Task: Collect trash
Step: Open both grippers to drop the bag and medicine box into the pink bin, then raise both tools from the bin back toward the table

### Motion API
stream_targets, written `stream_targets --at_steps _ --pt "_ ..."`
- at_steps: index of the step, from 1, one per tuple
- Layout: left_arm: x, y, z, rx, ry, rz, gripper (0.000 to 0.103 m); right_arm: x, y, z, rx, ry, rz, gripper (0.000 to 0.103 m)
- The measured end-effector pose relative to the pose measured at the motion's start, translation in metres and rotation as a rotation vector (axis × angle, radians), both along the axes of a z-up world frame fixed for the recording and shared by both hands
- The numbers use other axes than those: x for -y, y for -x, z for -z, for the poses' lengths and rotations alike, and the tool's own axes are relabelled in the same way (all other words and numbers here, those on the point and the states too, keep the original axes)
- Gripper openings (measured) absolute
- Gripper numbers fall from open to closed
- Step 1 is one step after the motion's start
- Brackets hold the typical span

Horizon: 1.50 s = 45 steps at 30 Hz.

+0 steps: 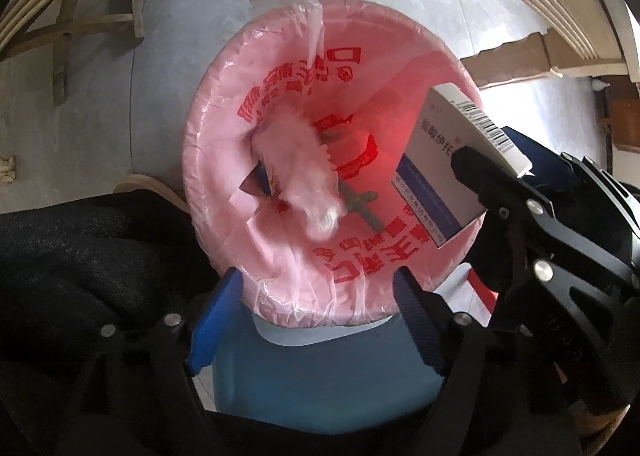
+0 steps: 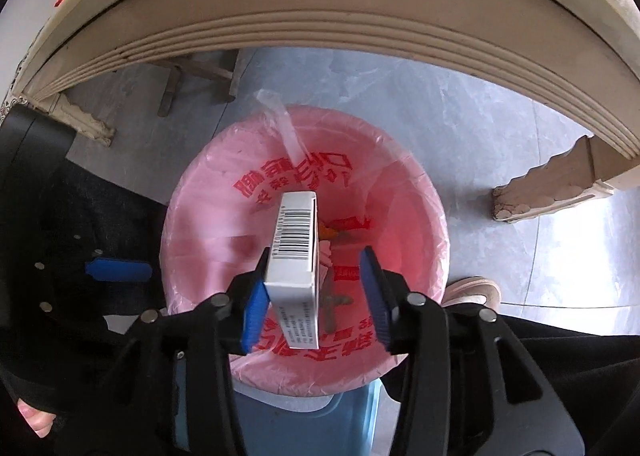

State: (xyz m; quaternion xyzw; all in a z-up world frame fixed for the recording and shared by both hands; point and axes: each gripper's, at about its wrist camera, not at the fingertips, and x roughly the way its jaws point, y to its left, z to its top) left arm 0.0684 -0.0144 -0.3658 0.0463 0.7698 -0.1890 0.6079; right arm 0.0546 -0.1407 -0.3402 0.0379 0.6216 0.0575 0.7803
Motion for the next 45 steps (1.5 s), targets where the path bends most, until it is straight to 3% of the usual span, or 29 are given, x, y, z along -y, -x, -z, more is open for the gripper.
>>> stream_targets --at_steps 5,27,35,41,45 --pt "-0.002 0.002 0.001 0.007 -0.009 -0.002 0.076 0.002 0.001 -0.004 0.012 0.0 0.007 0.056" --pt "-0.003 0.002 -0.012 0.079 -0.038 -0.001 0.076 0.003 0.004 -0.013 0.027 0.0 0.018 0.058" --pt "-0.011 0.006 -0.058 0.289 -0.124 0.013 0.076 0.004 0.015 -0.045 0.084 -0.016 0.025 0.058" --pt "-0.024 0.001 -0.138 0.537 -0.185 0.029 0.076 0.012 0.027 -0.109 0.198 -0.004 0.013 0.058" --pt "-0.023 -0.016 -0.191 0.652 -0.196 0.067 0.077 0.029 0.018 -0.161 0.274 -0.001 0.016 0.058"
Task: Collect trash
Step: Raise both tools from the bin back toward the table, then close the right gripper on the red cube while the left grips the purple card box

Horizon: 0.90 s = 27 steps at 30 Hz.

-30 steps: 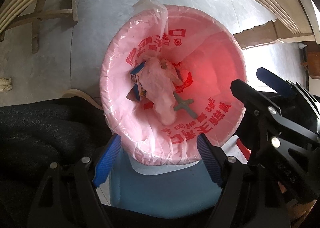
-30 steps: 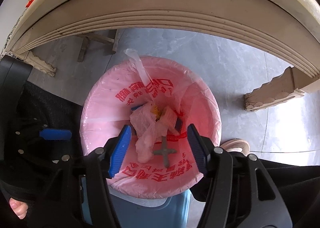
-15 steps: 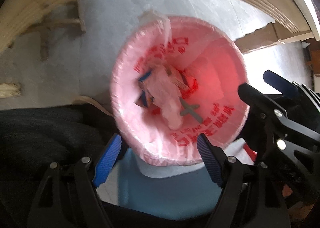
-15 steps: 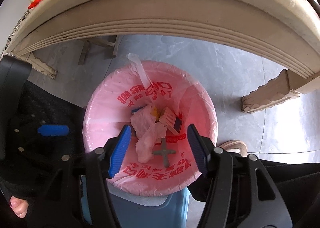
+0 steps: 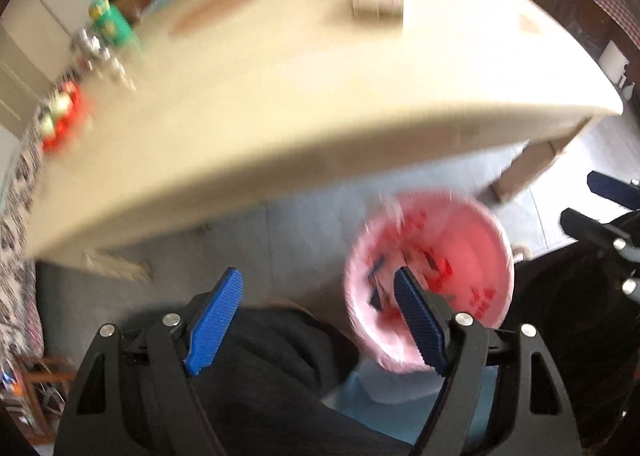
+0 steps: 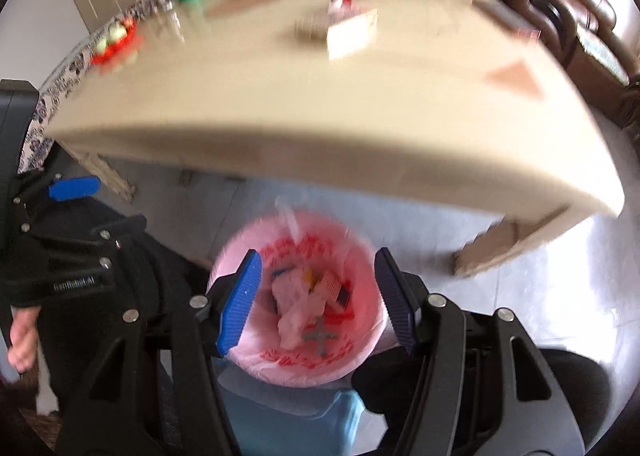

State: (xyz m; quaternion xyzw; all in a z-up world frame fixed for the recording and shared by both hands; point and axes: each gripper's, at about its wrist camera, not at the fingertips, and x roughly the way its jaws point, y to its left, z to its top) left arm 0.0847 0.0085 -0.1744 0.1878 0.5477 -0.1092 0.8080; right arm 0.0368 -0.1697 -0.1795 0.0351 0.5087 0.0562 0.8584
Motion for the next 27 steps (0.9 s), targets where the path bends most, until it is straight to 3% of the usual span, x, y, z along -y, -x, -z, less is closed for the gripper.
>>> stream_targets --at_steps 6,8,14,17,20,24,27 --pt "0.02 -0.04 -0.064 0.104 -0.009 0.061 0.082 0.029 -0.045 -0.079 0.085 0.002 -0.007 0.06" --pt "0.035 -0.053 -0.079 0.134 -0.008 0.098 0.083 0.036 -0.072 -0.103 0.087 -0.008 -0.02 0.068" --pt "0.072 -0.087 -0.097 0.11 0.048 0.206 0.084 0.046 -0.163 -0.144 0.053 -0.017 -0.032 0.069" --pt "0.084 -0.112 -0.094 0.083 0.085 0.218 0.084 0.053 -0.216 -0.145 -0.019 -0.087 -0.035 0.069" --pt "0.097 -0.138 -0.086 0.045 0.116 0.227 0.084 0.053 -0.261 -0.137 -0.058 -0.081 -0.033 0.069" --pt "0.104 -0.169 -0.068 -0.017 0.184 0.19 0.084 0.054 -0.311 -0.105 -0.133 -0.108 -0.027 0.069" --pt "0.105 -0.19 -0.056 -0.015 0.189 0.151 0.084 0.057 -0.342 -0.078 -0.198 -0.138 -0.023 0.069"
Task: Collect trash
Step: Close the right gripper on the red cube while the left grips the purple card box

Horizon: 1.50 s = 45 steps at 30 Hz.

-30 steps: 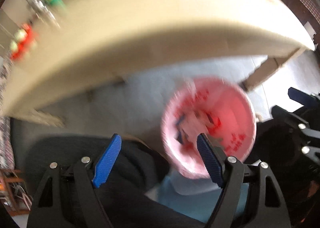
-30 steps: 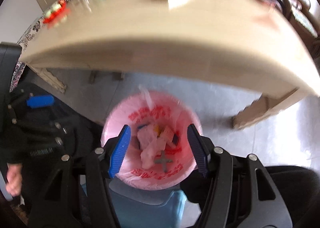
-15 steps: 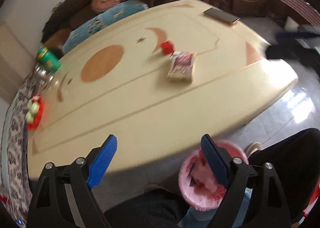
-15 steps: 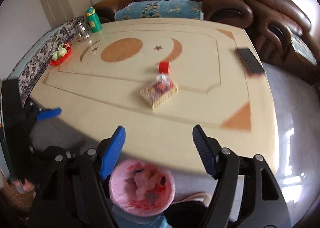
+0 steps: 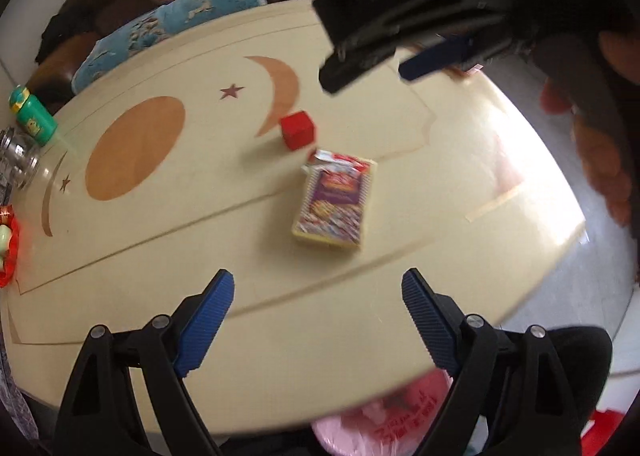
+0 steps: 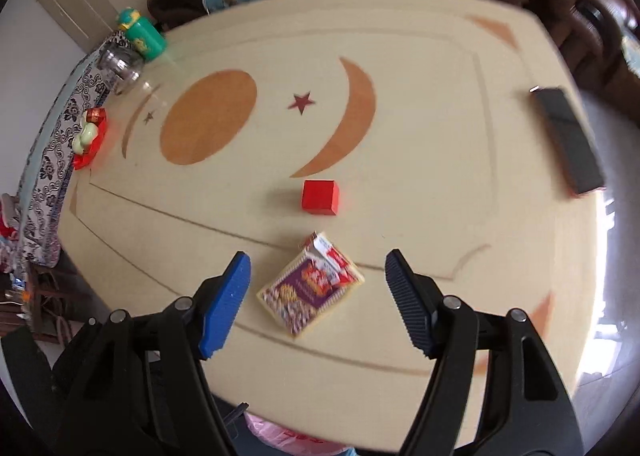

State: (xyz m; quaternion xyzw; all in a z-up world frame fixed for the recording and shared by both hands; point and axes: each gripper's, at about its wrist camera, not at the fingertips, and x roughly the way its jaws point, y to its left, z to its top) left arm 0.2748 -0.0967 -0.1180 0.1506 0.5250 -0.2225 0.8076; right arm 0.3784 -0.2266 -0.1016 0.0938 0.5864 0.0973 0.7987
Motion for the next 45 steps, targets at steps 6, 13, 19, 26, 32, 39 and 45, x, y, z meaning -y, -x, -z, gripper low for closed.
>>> stream_targets --at_steps 6,13,19,26,32,39,45 --pt "-0.001 -0.029 0.023 -0.018 0.001 -0.037 0.083 0.004 -0.037 0.034 -0.048 0.033 -0.017 0.069" --pt "0.012 -0.039 0.04 -0.019 0.008 0.002 0.083 -0.009 -0.065 0.062 -0.113 -0.008 -0.081 0.069" --pt "0.024 -0.049 0.055 -0.018 -0.008 0.0 0.079 -0.019 -0.074 0.084 -0.167 0.0 -0.115 0.062" --pt "0.035 -0.057 0.068 -0.034 -0.012 0.008 0.076 -0.029 -0.079 0.098 -0.197 0.042 -0.156 0.054" --pt "0.04 -0.062 0.077 -0.066 -0.005 0.012 0.076 -0.039 -0.078 0.101 -0.168 0.085 -0.198 0.053" --pt "0.044 -0.068 0.088 -0.093 -0.005 0.009 0.07 -0.043 -0.079 0.106 -0.147 0.138 -0.218 0.038" --pt "0.047 -0.059 0.089 -0.083 -0.02 0.007 0.066 -0.048 -0.078 0.104 -0.134 0.154 -0.226 0.037"
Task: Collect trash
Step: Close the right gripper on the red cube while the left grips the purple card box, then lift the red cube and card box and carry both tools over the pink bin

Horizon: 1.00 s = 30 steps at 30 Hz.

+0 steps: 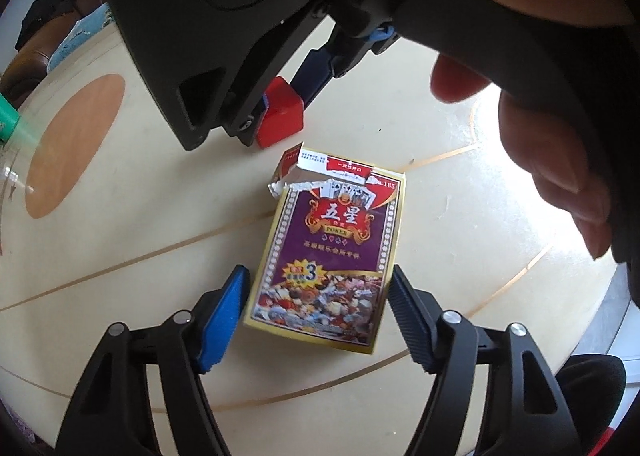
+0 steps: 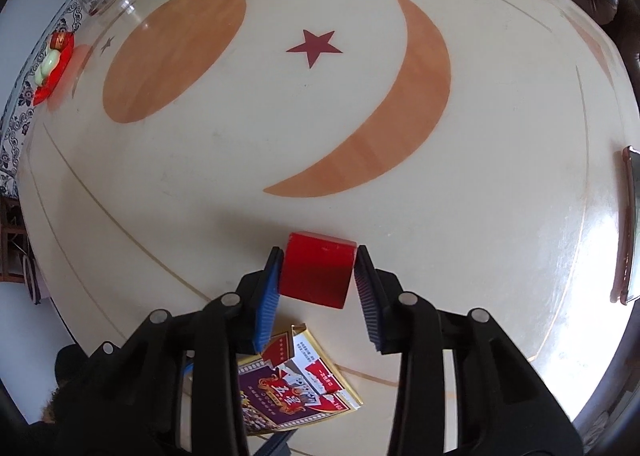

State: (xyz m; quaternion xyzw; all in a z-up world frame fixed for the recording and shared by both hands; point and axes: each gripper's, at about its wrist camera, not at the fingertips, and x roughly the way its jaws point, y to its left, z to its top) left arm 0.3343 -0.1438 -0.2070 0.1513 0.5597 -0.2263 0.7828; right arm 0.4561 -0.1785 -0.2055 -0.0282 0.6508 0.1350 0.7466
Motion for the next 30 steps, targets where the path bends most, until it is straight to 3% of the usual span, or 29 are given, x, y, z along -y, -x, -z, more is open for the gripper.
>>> stream_targets --at_steps 12,20,30 --pt "-0.016 0.007 -0.01 0.012 0.031 -0.033 0.064 -0.003 0.009 -0.01 0.055 0.046 -0.019 0.032" --pt "-0.035 0.024 -0.016 0.032 0.011 -0.068 0.064 -0.005 0.016 -0.022 0.086 0.053 -0.002 0.032" --pt "-0.067 0.045 -0.04 0.093 0.021 -0.167 0.064 0.001 0.054 -0.05 0.168 0.087 0.011 0.032"
